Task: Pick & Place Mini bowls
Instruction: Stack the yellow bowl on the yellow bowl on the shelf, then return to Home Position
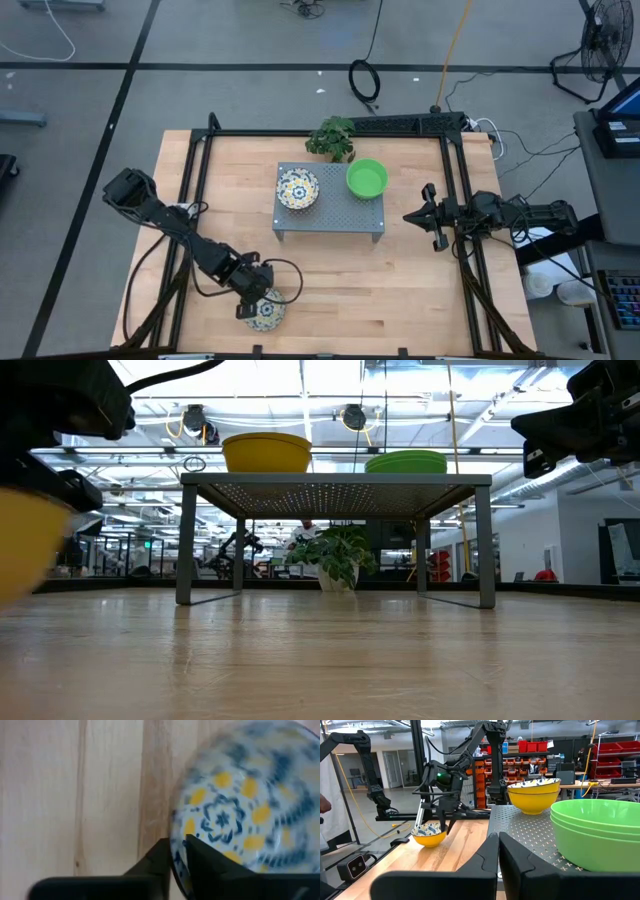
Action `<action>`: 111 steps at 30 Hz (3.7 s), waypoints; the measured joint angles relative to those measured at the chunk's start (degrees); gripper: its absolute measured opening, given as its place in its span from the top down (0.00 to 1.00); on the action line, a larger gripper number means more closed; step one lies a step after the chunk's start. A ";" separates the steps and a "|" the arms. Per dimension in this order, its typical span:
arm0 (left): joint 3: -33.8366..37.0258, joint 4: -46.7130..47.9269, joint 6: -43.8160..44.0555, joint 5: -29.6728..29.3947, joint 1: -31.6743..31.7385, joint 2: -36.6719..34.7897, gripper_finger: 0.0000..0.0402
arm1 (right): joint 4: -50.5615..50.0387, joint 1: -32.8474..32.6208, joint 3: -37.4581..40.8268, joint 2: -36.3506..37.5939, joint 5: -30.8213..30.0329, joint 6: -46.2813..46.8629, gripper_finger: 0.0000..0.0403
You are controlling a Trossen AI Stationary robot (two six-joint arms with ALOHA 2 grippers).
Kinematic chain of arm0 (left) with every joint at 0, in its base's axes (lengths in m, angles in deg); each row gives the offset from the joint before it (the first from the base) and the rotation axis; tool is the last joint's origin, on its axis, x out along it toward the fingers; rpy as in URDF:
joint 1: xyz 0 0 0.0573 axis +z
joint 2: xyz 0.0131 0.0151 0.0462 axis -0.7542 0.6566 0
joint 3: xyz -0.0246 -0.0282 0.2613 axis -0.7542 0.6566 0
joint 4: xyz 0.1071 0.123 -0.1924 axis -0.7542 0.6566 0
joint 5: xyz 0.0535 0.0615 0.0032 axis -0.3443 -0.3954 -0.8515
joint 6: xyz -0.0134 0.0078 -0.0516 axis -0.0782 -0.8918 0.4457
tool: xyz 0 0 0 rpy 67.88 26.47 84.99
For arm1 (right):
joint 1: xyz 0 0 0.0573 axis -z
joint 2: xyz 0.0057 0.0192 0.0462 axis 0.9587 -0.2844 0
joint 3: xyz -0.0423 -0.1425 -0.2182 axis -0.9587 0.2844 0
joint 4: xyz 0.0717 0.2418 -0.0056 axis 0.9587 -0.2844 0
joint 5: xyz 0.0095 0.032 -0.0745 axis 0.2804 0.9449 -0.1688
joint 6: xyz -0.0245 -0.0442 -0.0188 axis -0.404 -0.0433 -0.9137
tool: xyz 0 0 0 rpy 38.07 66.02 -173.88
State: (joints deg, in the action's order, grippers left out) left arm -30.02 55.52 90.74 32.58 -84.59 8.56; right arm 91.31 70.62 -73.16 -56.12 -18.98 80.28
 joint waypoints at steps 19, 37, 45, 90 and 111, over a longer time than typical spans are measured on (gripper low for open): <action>-7.31 0.81 -4.52 2.05 2.99 -2.91 0.95 | -0.02 0.00 0.00 -0.02 0.02 0.00 1.00; -43.28 29.91 -20.95 -9.72 17.80 -8.81 0.97 | -0.04 0.00 0.01 -0.09 0.01 -0.01 1.00; -52.91 36.19 -28.36 -5.78 31.82 -8.83 0.97 | -0.02 0.01 0.00 -0.09 0.02 0.01 1.00; -52.94 52.58 -26.52 2.64 53.63 7.15 0.97 | -1.11 0.01 0.00 -0.42 0.00 -0.01 1.00; -53.85 53.27 -27.49 2.38 54.15 5.60 0.67 | -1.07 0.02 0.02 -0.42 0.00 -0.01 1.00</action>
State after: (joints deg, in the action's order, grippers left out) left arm -83.87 108.79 63.25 34.96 -30.44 14.16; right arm 90.24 70.64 -73.13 -56.54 -18.98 80.27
